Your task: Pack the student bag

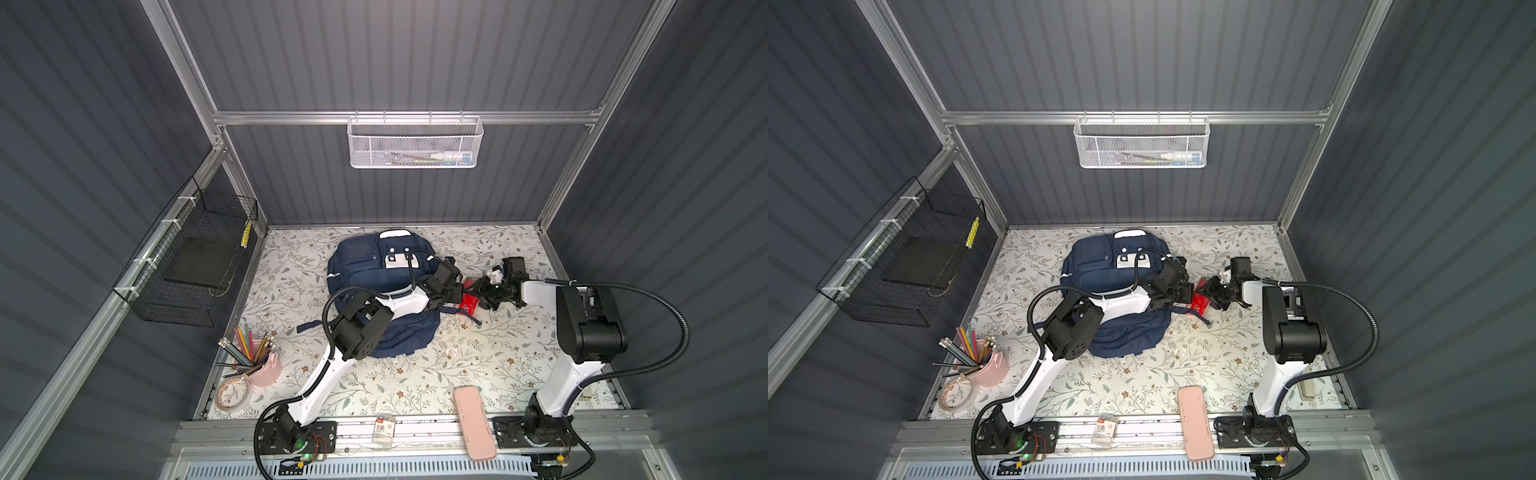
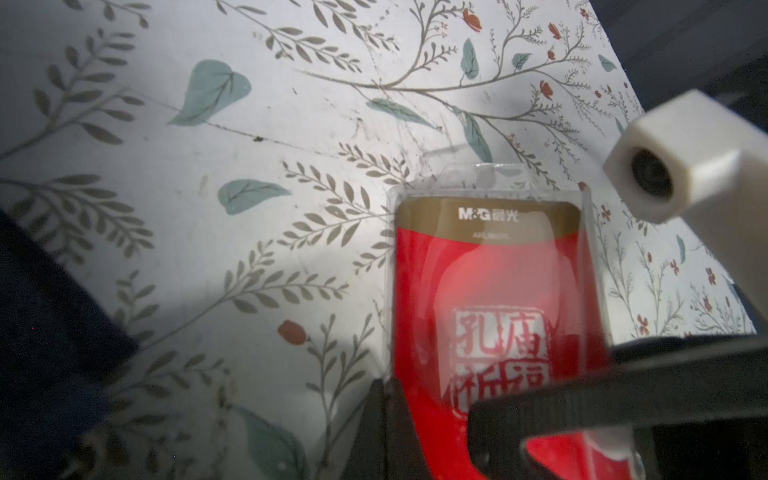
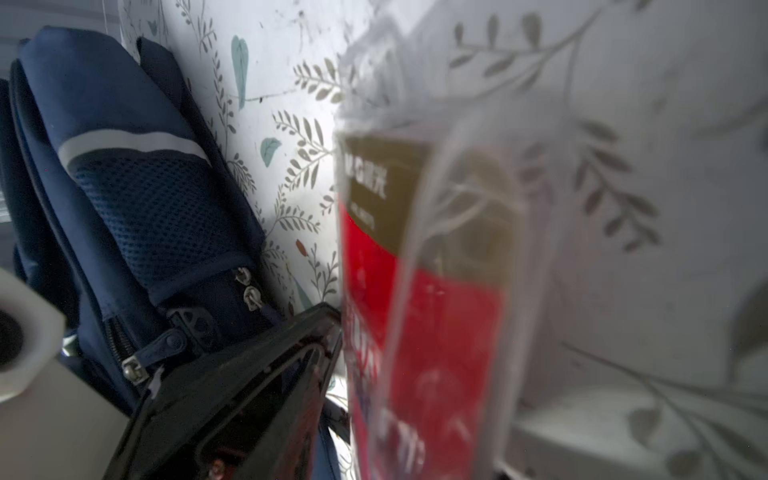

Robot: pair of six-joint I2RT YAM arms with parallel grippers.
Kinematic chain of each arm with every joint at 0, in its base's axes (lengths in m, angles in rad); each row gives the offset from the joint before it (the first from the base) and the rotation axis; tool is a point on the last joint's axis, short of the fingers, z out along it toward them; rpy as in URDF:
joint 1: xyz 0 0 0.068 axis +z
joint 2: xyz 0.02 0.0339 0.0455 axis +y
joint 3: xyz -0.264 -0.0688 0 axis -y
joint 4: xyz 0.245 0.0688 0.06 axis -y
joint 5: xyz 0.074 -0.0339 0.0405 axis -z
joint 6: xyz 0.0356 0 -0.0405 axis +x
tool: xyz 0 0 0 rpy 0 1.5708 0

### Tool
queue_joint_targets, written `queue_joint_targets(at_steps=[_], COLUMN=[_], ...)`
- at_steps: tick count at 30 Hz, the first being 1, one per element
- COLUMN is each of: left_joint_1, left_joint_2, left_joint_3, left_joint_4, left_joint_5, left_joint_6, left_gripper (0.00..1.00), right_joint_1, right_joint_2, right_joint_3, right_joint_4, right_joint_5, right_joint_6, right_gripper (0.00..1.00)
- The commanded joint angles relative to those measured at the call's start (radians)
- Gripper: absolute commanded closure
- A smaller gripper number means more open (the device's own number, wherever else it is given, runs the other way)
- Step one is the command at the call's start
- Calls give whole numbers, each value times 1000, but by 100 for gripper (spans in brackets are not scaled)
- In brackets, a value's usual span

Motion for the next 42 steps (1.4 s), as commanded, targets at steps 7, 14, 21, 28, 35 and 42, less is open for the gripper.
queue_joint_targets(at_steps=[7, 14, 21, 28, 35, 42], left_joint_1=[-12, -10, -10, 2, 10, 10], left_joint_2=[-34, -94, -198, -388, -633, -877], left_joint_3=[-73, 6, 134, 112, -12, -377], left_joint_4=[-164, -200, -258, -330, -718, -744], left_joint_5=[43, 66, 109, 178, -44, -344], left_joint_6=[-18, -1, 13, 83, 583, 841], left_gripper=[100, 89, 47, 19, 17, 16], right_joint_1=[-6, -14, -53, -54, -42, 52], right_joint_2=[-20, -106, -354, -555, -725, -802], right_joint_3=[9, -14, -89, -117, -129, -118], right_joint_4=[-82, -99, -141, -255, -316, -321], right_joint_5=[64, 67, 100, 109, 30, -31], right_joint_6=[-43, -69, -101, -148, -132, -115], right_gripper=[91, 95, 98, 98, 96, 95])
